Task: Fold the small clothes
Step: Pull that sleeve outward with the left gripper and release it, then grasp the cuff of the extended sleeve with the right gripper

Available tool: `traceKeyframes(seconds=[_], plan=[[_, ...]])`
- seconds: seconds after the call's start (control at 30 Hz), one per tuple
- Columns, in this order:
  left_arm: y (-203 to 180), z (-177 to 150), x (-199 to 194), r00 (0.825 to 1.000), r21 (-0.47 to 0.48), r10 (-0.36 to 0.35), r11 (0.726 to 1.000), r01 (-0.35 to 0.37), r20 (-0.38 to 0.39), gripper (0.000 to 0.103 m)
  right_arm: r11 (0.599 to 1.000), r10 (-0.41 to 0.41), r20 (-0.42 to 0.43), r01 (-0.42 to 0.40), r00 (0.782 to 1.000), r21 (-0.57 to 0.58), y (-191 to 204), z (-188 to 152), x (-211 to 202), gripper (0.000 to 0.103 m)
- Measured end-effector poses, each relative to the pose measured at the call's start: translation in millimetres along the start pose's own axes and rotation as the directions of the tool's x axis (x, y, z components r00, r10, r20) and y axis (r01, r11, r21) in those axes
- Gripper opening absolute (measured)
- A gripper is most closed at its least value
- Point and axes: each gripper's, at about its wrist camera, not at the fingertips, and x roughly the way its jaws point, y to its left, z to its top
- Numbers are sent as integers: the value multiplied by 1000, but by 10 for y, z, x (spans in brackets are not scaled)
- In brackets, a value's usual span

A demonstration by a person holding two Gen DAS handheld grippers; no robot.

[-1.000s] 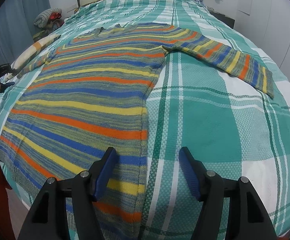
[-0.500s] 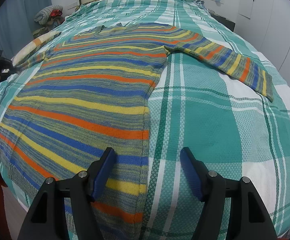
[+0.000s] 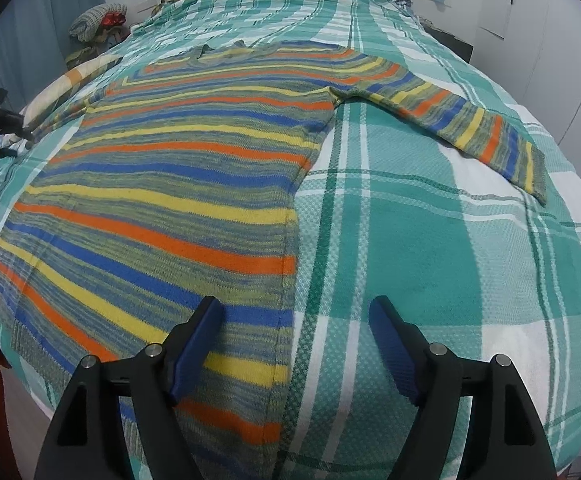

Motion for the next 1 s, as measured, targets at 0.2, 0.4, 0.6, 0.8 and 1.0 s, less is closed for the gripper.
traceKeyframes(seconds=[0.2, 0.4, 0.6, 0.8, 1.0], plan=[[-591, -885, -676, 988, 211, -141, 969, 126, 58, 82, 1000, -18, 109, 20, 994, -17, 20, 34, -305, 76], [-1323, -1836, -893, 954, 381, -298, 883, 275, 3, 88, 999, 10, 103, -6, 995, -45, 172, 49, -300, 76], [-1667, -2626, -607, 980, 584, -199, 793, 176, -26, 89, 996, 15, -1, -15, 1000, -90, 319, -76, -50, 76], [-1544, -2754, -606, 978, 584, -207, 793, 174, -10, 98, 998, 15, -20, -16, 1000, -61, 286, -185, 18, 88], [-1548, -2829, -530, 979, 575, -205, 800, 173, -9, 102, 998, 20, -20, -21, 1000, -57, 256, -230, 33, 93]])
